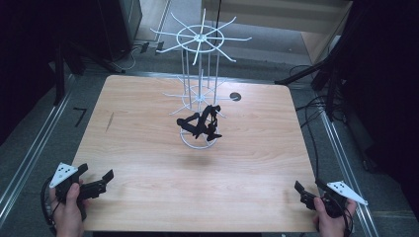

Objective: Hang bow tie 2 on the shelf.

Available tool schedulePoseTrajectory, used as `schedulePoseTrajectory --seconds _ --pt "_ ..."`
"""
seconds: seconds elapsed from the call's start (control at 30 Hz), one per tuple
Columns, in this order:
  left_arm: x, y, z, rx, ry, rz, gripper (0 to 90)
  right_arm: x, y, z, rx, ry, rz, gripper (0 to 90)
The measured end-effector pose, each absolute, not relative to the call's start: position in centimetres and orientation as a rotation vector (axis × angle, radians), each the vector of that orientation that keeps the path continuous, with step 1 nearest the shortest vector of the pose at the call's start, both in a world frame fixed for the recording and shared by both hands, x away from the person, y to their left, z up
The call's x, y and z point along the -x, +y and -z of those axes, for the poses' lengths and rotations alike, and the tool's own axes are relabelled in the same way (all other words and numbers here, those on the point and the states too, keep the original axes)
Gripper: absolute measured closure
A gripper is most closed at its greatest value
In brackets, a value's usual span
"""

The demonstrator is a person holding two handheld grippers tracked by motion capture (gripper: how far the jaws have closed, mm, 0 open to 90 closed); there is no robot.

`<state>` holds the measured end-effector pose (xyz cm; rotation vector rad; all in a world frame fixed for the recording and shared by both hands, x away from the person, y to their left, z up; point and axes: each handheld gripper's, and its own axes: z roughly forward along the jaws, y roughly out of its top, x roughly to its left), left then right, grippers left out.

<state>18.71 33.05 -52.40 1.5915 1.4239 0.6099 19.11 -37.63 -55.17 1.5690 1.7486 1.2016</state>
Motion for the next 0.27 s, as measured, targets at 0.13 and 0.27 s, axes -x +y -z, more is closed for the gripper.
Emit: schedulePoseTrajectory --seconds 0.13,0.27 --pt "-18.73 33.06 52.40 -1.593 1.428 -0.609 0.0 -19.14 -37.67 55.18 -1.587 1.745 -1.198 13.4" --pt "-18.74 33.04 52.40 -1.594 1.427 -0.607 0.0 -19.26 -37.62 55.18 -1.587 1.748 -1.187 13.4"
